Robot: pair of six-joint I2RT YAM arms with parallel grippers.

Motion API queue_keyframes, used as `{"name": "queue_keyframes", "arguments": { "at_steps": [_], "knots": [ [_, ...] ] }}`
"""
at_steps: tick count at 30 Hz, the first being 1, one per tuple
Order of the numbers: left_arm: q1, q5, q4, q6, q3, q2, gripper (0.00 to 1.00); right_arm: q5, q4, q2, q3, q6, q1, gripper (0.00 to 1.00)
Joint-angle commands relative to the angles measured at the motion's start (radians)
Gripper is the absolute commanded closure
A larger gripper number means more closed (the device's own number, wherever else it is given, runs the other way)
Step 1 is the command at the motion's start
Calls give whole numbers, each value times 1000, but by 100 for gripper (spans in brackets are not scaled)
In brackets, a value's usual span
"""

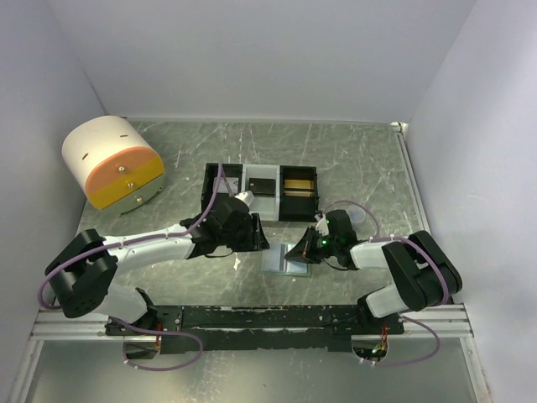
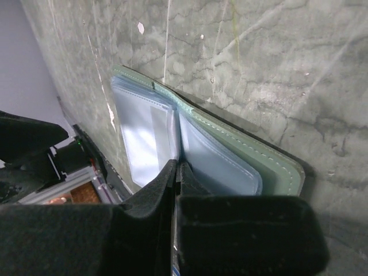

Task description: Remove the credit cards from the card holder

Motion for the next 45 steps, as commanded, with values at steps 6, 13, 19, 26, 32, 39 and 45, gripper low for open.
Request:
{"name": "queue_keyframes", "arguments": {
  "at_steps": [6, 13, 19, 26, 32, 39, 45],
  "knots": [
    [-2, 165, 215, 8, -13, 85, 41, 89, 26, 105, -114, 4, -30, 100],
    [-2, 187, 291, -24, -24, 150, 42, 108, 22, 92, -127, 2, -33, 100],
    [-2, 186, 307, -41, -26, 198, 43, 111, 14, 92, -127, -1, -33, 100],
    [-2, 131, 263, -38, -37, 163, 42, 106, 32, 105, -134, 3, -32, 100],
    [-4, 137, 272, -38, -36, 168, 42, 104, 37, 111, -131, 4, -34, 100],
    [-6, 144, 267, -39, -30, 190, 42, 105, 34, 104, -134, 6, -33, 100],
    [-10, 126, 257, -50, -35, 185, 41, 102, 41, 109, -134, 8, -34, 100]
  ]
}}
